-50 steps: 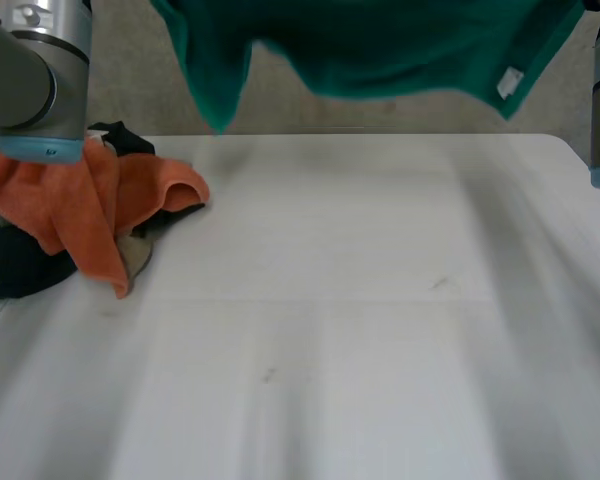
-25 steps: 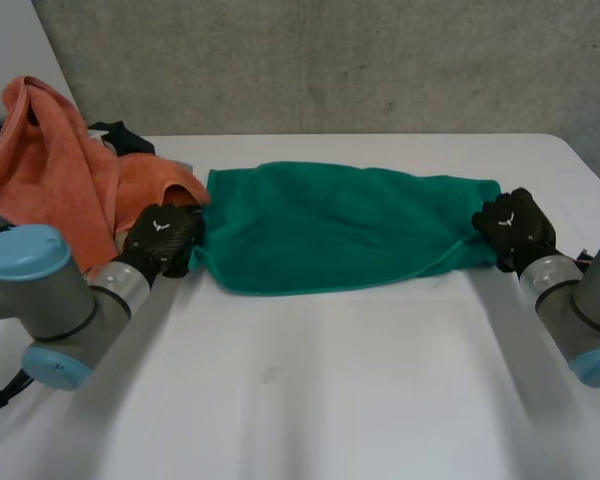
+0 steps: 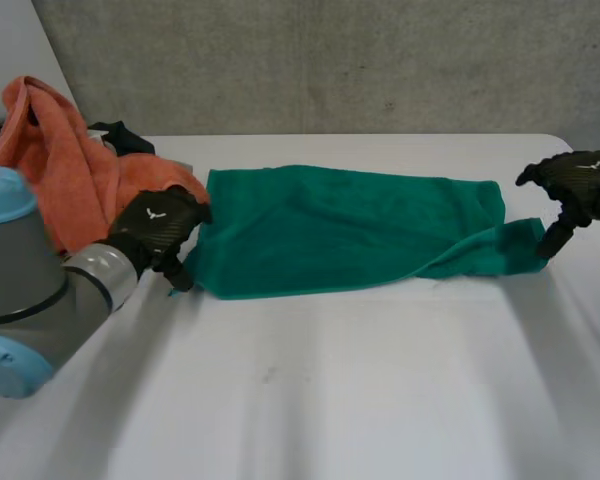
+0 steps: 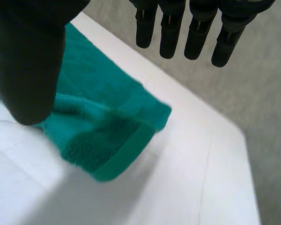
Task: Fold the laundry.
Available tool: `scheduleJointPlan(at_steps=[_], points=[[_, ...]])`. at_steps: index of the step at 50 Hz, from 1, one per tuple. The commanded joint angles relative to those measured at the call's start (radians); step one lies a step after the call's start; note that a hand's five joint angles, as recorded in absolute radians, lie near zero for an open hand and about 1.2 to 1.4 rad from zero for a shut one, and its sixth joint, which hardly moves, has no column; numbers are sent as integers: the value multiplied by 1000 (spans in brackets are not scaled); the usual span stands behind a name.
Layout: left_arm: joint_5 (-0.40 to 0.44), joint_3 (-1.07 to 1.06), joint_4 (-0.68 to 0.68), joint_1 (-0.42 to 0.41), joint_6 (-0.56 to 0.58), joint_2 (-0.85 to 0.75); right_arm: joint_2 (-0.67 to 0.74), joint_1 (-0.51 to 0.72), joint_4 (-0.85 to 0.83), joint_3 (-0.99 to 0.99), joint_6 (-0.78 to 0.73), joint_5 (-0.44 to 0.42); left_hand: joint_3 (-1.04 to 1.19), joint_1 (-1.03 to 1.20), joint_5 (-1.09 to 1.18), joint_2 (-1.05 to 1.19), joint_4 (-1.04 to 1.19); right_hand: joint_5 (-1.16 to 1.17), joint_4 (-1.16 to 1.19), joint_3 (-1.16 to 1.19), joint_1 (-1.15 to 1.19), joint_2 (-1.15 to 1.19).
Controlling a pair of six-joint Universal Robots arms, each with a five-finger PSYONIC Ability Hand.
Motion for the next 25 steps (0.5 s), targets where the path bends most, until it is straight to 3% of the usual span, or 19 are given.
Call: scheduleJointPlan(at_steps=[1, 10, 19, 23, 25], points=[[-134, 116, -17, -31, 1, -128, 178, -23, 158, -234, 57, 0, 49, 38, 65, 48, 59, 33, 7, 10, -12, -15], [-143, 255, -110, -31, 47, -290, 409, -38, 223, -515, 138, -43, 72, 62, 88, 72, 82, 182, 156, 159, 137, 134], [-146, 349, -127, -23, 93, -390, 551, -5, 324, -672, 163, -60, 151, 141, 168, 151, 161, 182, 156, 160, 138, 134], [-141, 369, -127, -20, 90, -401, 579, 11, 324, -693, 159, -50, 336, 325, 352, 336, 346, 252, 226, 230, 208, 205], [-138, 374, -121, -19, 90, -401, 585, 17, 324, -693, 159, -46, 623, 613, 640, 623, 633, 440, 414, 417, 395, 392]])
